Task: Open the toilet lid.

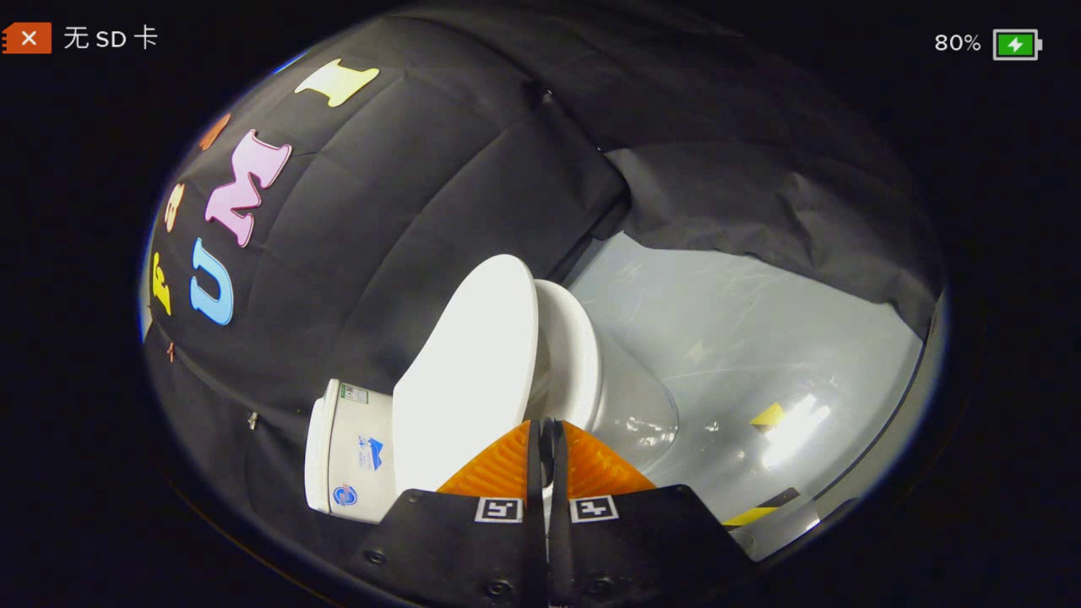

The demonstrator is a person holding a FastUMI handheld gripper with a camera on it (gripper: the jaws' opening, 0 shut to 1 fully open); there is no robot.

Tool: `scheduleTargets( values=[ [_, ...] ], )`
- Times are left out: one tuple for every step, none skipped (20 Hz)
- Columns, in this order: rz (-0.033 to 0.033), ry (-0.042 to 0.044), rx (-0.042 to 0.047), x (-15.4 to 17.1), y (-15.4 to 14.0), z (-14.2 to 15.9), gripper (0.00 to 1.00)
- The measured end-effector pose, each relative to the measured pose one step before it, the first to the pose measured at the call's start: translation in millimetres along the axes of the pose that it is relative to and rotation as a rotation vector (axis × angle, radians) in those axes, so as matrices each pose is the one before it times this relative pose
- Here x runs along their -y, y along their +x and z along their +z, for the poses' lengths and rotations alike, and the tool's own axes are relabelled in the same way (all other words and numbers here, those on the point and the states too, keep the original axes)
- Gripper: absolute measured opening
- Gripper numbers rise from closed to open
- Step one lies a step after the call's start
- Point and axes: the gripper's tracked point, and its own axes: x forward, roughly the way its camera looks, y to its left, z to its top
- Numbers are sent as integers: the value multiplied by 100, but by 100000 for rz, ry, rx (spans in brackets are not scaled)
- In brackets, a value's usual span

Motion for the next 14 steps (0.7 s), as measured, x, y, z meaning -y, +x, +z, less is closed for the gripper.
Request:
scheduleTargets(
  values=[
    [-695,-1647,1110,-1008,-501,391,6],
    [-1009,-2638,1126,-924,-651,204,6],
    [-801,-3390,1140,-1053,-617,268,6],
    [-594,-2731,1315,-1110,-671,478,6],
    [-36,-2020,1389,-1279,-771,597,6],
    [271,-1454,1332,-1095,-892,498,6],
    [432,-1641,1407,-1243,-780,516,6],
    [112,-2452,1145,-1317,-720,318,6],
    [-249,-2854,1194,-1335,-730,320,5],
    [-466,-3129,1500,-1404,-597,374,5],
    [-538,-3443,1622,-1427,-638,473,6],
    [-1069,-3428,1794,-1435,-524,543,6],
    [-1255,-3460,2116,-1343,-526,438,5],
    [-1550,-3615,2052,-1308,-333,384,5]
  ],
)
